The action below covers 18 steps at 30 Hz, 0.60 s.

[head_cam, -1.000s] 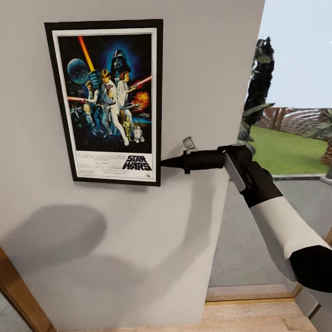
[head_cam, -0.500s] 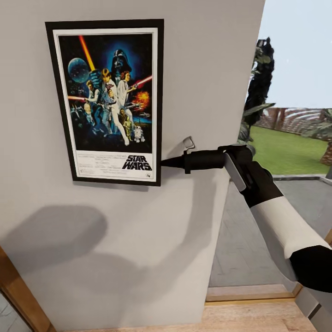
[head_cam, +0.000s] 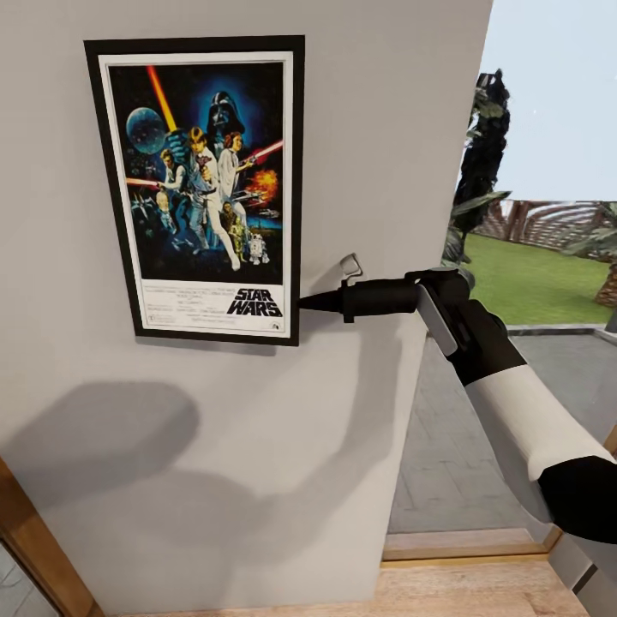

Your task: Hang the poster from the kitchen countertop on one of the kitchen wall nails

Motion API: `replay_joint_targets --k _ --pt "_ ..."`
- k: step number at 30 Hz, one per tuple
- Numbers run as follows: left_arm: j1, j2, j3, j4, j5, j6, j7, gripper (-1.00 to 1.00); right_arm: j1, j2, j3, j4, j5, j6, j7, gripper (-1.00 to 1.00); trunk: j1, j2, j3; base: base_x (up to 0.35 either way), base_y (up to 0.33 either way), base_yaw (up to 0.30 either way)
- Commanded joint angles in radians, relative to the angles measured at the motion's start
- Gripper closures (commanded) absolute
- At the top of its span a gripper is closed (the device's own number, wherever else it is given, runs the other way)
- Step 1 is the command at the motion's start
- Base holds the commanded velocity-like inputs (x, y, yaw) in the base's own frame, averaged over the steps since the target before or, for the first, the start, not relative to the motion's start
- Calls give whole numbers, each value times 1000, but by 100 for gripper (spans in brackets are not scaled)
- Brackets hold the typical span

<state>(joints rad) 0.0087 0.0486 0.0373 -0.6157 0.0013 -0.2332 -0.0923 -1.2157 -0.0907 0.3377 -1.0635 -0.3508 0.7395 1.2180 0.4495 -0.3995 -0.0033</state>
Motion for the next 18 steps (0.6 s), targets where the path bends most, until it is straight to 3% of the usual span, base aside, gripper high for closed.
replay_joint_targets --k 1,18 --pt "1 0 4 -1 0 -1 -7 -100 -1 -1 1 2 14 -2 0 100 1 0 0 0 0 0" --pt "1 0 4 -1 0 -1 -7 -100 -1 -1 0 -32 15 -1 -2 100 1 0 0 0 0 0"
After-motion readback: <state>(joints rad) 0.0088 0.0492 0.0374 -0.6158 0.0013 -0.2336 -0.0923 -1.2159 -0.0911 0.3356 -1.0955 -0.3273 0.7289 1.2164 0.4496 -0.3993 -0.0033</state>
